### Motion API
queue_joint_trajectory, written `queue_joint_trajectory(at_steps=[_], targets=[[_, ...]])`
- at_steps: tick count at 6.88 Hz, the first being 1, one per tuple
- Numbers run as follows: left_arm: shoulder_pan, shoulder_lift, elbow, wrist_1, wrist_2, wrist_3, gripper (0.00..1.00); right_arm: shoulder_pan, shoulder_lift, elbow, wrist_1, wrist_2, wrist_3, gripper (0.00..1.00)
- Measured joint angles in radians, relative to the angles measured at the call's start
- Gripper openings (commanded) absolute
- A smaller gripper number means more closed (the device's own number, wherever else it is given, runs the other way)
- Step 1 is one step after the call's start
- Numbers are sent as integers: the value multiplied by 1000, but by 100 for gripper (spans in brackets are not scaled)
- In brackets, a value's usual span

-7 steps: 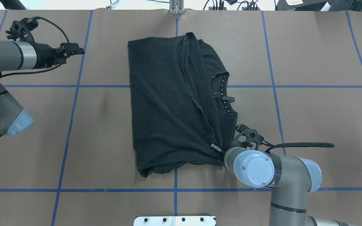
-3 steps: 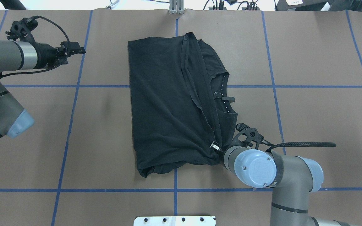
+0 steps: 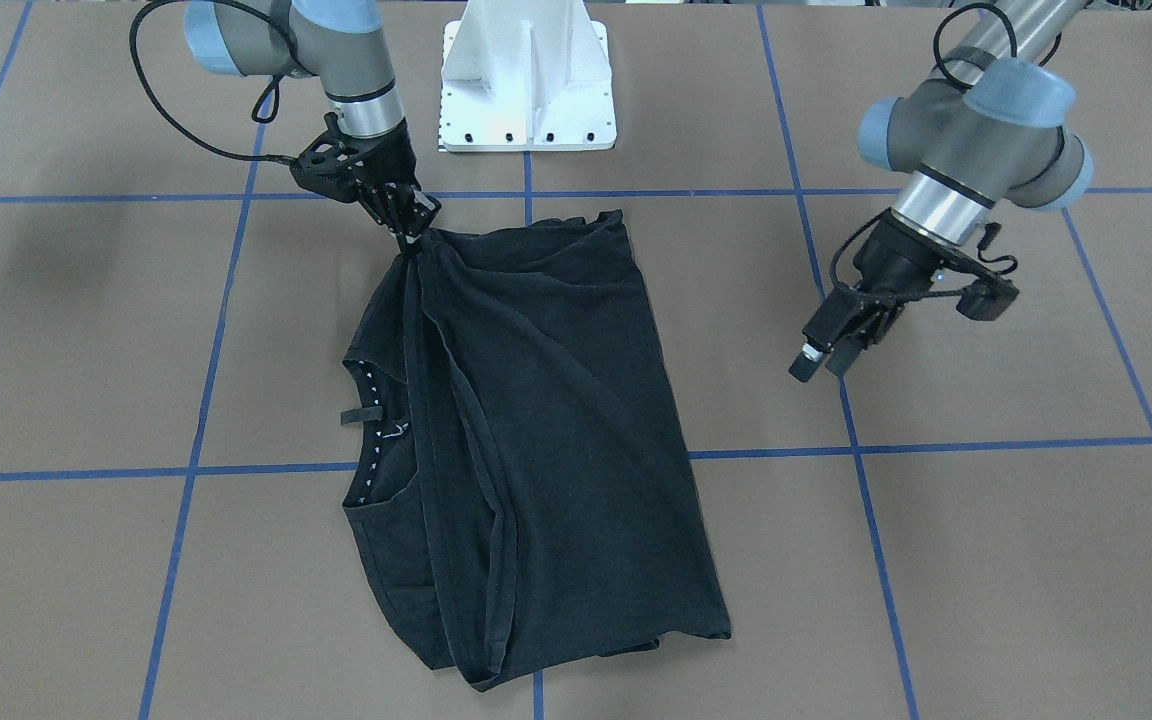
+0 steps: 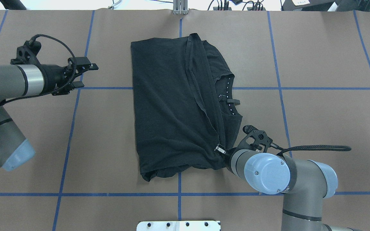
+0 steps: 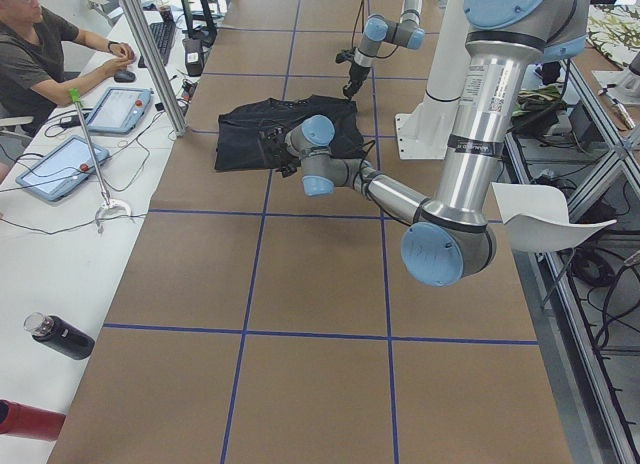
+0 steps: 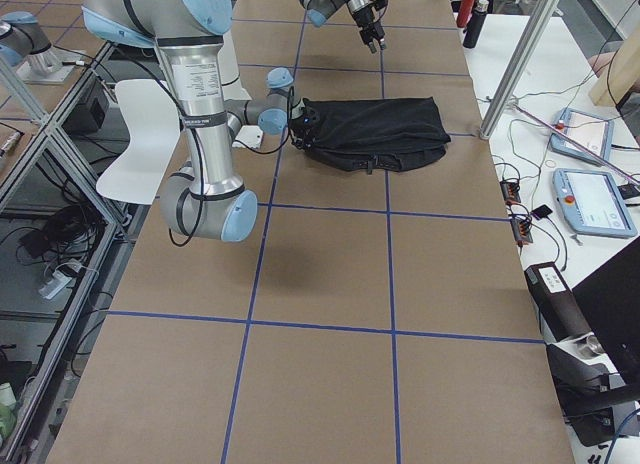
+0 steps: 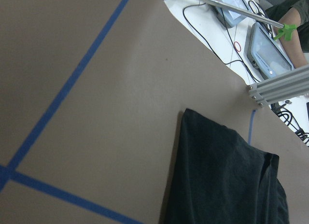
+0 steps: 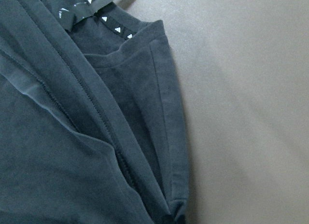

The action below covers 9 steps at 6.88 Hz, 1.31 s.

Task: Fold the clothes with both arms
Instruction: 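Move the left gripper down to the shirt's near corner and grasp it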

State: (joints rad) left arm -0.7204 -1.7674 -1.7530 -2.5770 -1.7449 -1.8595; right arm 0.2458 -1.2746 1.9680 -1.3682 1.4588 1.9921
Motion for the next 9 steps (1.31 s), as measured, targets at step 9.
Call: queue_joint_trajectory(at_steps=[9], targets=[[427,-32,-70,178,181,-394,89,-18,-27,28,-1,6,8,0]])
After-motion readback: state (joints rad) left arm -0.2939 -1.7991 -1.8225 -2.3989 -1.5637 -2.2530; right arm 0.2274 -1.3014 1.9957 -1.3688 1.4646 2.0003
